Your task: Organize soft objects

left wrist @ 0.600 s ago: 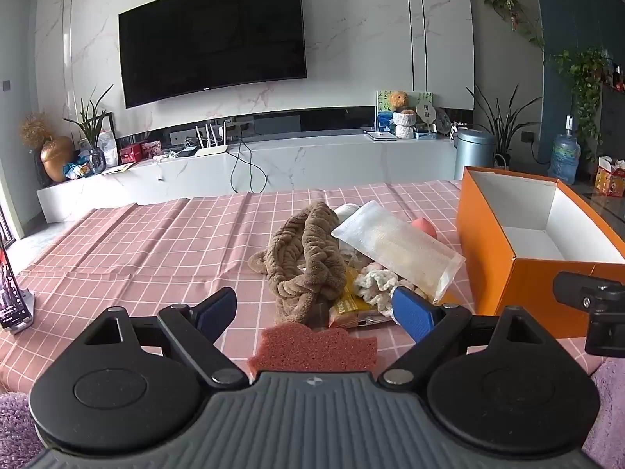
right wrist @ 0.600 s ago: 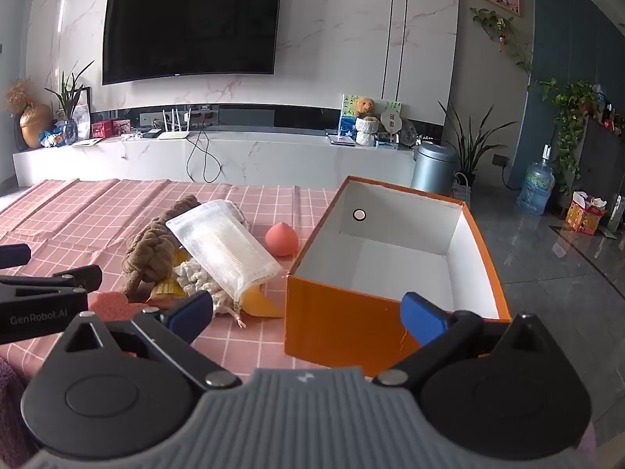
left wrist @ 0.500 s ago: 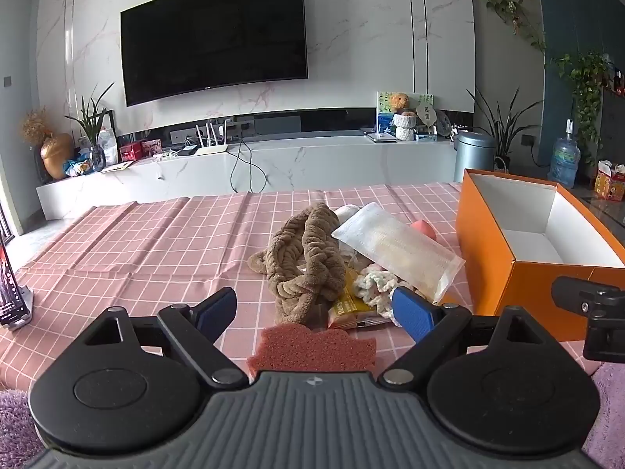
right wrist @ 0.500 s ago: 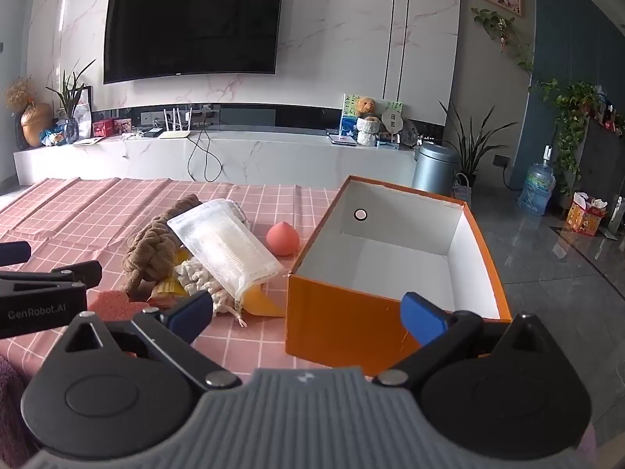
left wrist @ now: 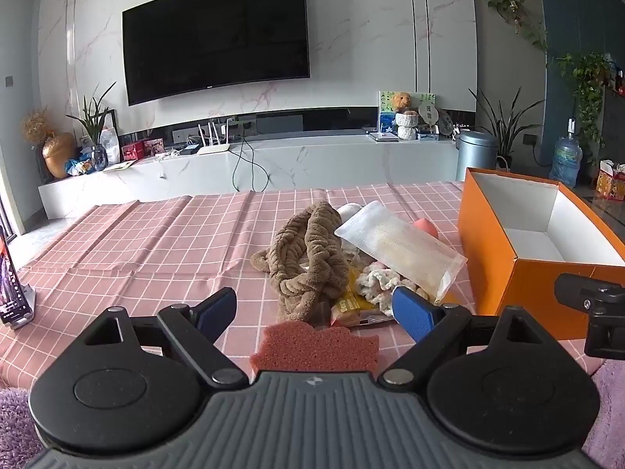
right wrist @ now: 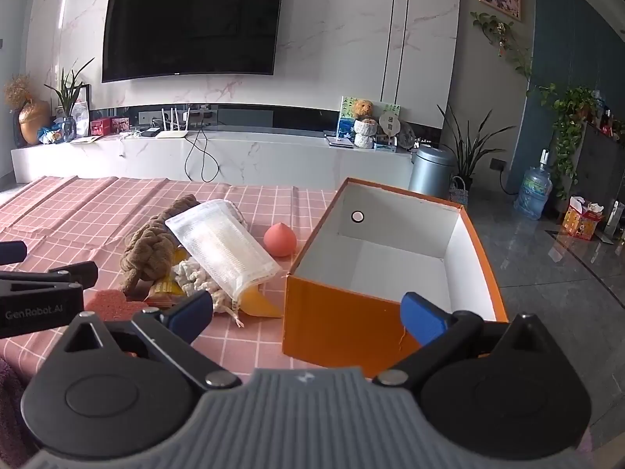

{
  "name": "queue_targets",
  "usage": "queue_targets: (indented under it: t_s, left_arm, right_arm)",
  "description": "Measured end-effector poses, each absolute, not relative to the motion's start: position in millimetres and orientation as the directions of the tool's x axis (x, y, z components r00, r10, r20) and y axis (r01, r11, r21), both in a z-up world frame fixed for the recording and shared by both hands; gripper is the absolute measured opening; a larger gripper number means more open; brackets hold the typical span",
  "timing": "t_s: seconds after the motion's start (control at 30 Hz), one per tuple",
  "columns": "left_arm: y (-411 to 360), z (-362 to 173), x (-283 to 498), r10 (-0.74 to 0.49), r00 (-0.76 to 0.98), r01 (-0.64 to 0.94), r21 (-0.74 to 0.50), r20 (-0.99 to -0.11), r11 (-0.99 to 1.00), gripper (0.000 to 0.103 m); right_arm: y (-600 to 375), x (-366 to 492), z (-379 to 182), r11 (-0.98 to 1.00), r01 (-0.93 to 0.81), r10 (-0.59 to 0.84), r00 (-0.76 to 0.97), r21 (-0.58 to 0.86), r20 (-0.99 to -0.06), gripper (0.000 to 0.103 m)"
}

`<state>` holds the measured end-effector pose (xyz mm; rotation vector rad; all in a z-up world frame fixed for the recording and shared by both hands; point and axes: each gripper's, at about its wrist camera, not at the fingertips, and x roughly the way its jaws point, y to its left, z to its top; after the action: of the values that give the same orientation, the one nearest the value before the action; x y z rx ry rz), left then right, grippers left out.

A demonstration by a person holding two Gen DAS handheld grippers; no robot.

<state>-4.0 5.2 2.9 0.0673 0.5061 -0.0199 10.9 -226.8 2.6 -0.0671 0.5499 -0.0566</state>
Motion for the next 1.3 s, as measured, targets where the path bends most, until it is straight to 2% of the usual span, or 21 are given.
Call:
queue_targets:
  t_s: [1.3]
  left_arm:
    - [5.6, 5.1, -6.5, -0.006, 0.876, 0.041, 0.061, -0.483, 0.997, 0.103]
  right_arm:
    - [-224.2, 12.1, -2.4, 0.995, 0.039, -0.084, 0.841, -0.095, -0.534, 0.101]
